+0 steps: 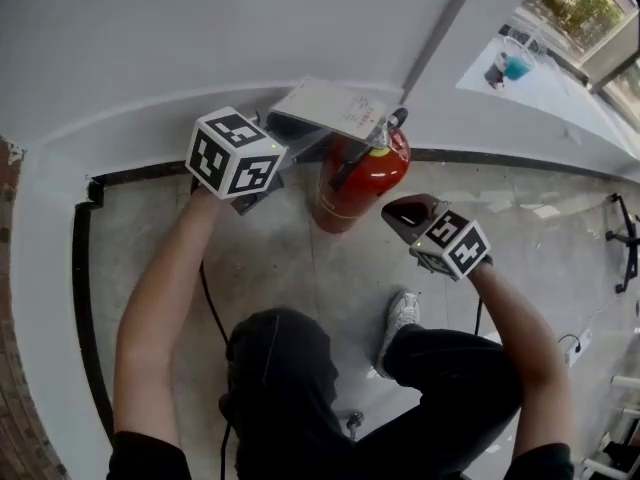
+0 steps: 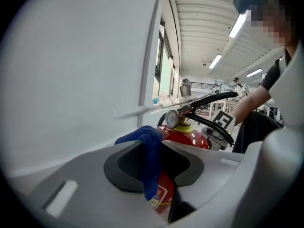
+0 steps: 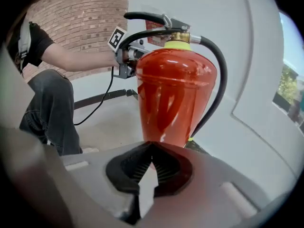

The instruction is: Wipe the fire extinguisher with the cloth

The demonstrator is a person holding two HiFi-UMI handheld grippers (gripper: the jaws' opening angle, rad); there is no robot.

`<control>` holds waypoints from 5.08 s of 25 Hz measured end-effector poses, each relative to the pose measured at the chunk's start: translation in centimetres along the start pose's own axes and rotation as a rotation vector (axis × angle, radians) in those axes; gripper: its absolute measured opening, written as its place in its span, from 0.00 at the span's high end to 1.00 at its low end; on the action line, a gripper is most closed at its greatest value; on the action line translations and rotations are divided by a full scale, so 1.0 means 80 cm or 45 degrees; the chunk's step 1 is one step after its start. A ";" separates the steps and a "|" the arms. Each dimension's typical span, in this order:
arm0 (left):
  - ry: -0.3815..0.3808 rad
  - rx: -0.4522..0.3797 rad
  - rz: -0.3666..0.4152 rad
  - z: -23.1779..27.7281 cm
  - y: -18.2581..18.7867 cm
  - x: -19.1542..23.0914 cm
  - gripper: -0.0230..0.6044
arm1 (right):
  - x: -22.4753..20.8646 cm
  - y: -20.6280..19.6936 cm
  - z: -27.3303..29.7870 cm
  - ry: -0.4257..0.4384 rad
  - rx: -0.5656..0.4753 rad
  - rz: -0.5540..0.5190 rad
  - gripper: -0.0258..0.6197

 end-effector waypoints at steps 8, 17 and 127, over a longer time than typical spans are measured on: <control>0.128 0.034 -0.008 -0.027 -0.014 -0.045 0.81 | 0.018 0.007 -0.017 0.049 -0.069 -0.054 0.96; 0.159 0.139 -0.036 -0.028 -0.061 -0.097 0.81 | 0.027 0.027 -0.031 0.079 -0.169 -0.049 0.96; 0.514 0.076 0.153 -0.094 0.080 -0.231 0.81 | 0.063 0.140 -0.233 -0.211 -0.642 -0.123 0.96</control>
Point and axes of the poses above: the fingertips, and each gripper's own axes: z forward along the fingers, x to its left, y out of its top, the point moved 1 cm from there along -z, backward along the fingers, and after that the axes turned 3 degrees about -x, right-handed, at the moved point
